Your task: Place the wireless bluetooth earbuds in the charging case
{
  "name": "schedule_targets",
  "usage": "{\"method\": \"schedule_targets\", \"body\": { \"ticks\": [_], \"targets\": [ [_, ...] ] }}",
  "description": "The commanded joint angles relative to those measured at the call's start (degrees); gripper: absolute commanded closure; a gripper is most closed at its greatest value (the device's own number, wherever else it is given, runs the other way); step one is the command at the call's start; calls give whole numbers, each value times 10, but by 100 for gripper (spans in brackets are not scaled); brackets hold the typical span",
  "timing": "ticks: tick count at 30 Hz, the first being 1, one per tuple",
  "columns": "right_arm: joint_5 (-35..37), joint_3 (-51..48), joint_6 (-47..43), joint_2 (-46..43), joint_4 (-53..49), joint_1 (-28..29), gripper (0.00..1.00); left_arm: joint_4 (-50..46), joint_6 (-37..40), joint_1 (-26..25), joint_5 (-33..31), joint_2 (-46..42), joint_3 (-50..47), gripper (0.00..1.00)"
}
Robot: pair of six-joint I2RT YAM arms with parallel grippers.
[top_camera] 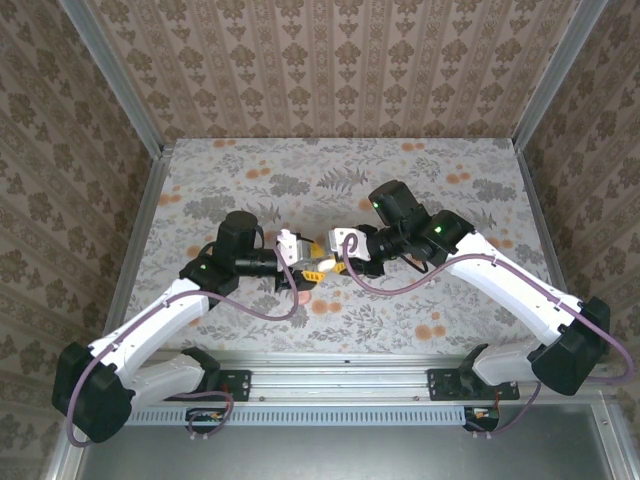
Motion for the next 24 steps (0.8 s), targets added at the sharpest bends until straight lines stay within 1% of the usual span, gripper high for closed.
{"method": "schedule_targets", "body": {
  "ticks": [1, 6, 8, 10, 12, 15, 17, 18, 20, 22, 24],
  "targets": [
    [-25, 12, 7, 0, 20, 5, 89, 10, -4, -4, 10, 1, 11, 51],
    [-28, 9, 12, 1, 30, 5, 89, 18, -10, -5, 11, 1, 9, 50],
    [-29, 7, 14, 2, 33, 5, 89, 22, -14, -5, 12, 1, 8, 52],
    [-29, 6, 16, 3, 35, 6, 89, 25, -17, -5, 12, 1, 8, 56],
    [-28, 5, 16, 4, 36, 6, 89, 30, -22, -5, 13, -1, 7, 57],
    [-26, 4, 16, 7, 33, 6, 89, 37, -28, -5, 10, -3, 4, 53],
    [-22, 3, 16, 9, 30, 7, 89, 42, -31, -5, 7, -6, 1, 53],
    [-21, 1, 17, 8, 29, 7, 89, 46, -31, -4, 7, -6, -1, 54],
    [-18, -3, 19, 8, 28, 8, 89, 55, -37, -4, 5, -6, -4, 64],
    [-14, -8, 20, 4, 30, 8, 89, 58, -40, -4, 7, -4, -4, 72],
    [-10, -15, 23, -3, 37, 7, 89, 49, -37, -4, 5, -3, 0, 76]
  ]
}}
